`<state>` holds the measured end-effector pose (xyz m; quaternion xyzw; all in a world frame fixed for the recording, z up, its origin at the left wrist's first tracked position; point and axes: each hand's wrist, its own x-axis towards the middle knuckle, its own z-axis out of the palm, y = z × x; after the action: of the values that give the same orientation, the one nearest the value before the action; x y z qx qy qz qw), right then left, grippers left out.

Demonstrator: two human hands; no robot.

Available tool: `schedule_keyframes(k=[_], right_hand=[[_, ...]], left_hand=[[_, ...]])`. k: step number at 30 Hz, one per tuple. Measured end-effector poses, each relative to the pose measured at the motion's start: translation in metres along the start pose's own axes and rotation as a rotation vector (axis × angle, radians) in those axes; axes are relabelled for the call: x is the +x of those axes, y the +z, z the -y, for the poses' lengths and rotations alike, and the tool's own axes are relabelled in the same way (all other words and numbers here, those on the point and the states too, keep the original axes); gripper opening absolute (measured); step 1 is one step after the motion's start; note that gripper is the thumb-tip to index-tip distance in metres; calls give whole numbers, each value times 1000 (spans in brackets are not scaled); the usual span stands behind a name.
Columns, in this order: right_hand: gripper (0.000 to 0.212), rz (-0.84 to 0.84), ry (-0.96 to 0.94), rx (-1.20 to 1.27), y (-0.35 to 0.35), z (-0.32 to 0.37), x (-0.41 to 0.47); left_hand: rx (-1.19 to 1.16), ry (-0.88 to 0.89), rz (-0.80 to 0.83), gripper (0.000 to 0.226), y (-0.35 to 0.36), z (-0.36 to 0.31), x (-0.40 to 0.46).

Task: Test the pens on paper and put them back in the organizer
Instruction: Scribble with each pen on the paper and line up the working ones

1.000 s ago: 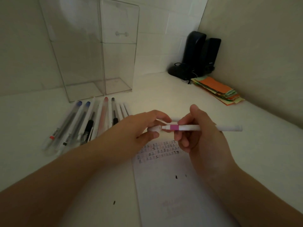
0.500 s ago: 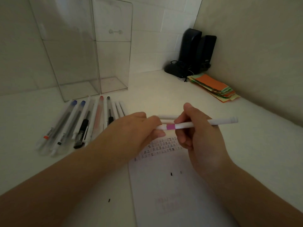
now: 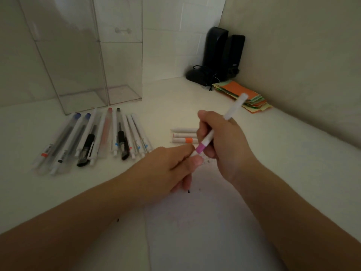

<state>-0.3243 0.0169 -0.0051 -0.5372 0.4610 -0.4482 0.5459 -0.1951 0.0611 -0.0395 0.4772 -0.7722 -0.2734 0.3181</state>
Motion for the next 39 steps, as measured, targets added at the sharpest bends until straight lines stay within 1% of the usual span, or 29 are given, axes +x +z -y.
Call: schedule_keyframes(k=[2, 4, 5, 7, 10, 13, 15, 17, 19, 20, 21, 23, 25, 27, 30, 31, 33, 34, 36, 37, 39], right_hand=[[46, 128, 5, -197, -10, 10, 1], [43, 265, -27, -382, -22, 25, -2], [41, 308, -52, -439, -29, 33, -6], [36, 333, -132, -479, -48, 51, -17], [30, 308, -257, -470, -92, 68, -46], [25, 224, -316, -457, -151, 66, -95], [30, 130, -337, -456, -191, 57, -137], [37, -13, -296, -405, -228, 44, -182], [44, -200, -206, -327, -260, 27, -224], [44, -294, -169, -316, -272, 18, -242], [38, -380, -130, -316, -283, 9, -258], [27, -488, -20, -357, -305, -11, -285], [24, -495, 118, -442, -324, -36, -305], [23, -467, 244, -487, -340, -64, -320], [17, -401, 399, -620, -359, -102, -329], [13, -391, 425, -650, -365, -112, -330], [6, -407, 443, -712, -374, -126, -332], [3, -432, 446, -739, -377, -130, -331], [8, -465, 421, -793, -381, -128, -326], [12, -470, 388, -815, -381, -124, -321], [16, -473, 289, -815, -376, -105, -309]], left_hand=[[52, -14, 12, 49, 0, -1, 1], [170, -3, 26, 58, 1, -1, -1], [246, 22, 45, 58, 2, -1, -2], [324, 40, 73, 54, 4, -1, -2], [357, 48, 73, 53, 3, -10, 2], [378, 172, -5, 48, 12, -43, 12], [285, 280, 12, 39, 31, -79, 20], [180, 365, 94, 35, 62, -117, 27], [122, 448, 214, 30, 101, -152, 34], [106, 490, 288, 26, 121, -167, 37], [97, 523, 362, 21, 141, -179, 40], [105, 582, 488, 14, 178, -198, 44], [145, 661, 557, 14, 208, -209, 48], [201, 737, 604, 12, 231, -216, 50], [253, 775, 667, 9, 249, -217, 50], [255, 777, 671, 7, 252, -217, 51], [246, 772, 653, 6, 252, -214, 55], [240, 780, 643, 11, 249, -212, 58], [218, 765, 626, 20, 241, -208, 64], [200, 745, 609, 20, 236, -208, 65], [156, 666, 525, 17, 223, -200, 70]])
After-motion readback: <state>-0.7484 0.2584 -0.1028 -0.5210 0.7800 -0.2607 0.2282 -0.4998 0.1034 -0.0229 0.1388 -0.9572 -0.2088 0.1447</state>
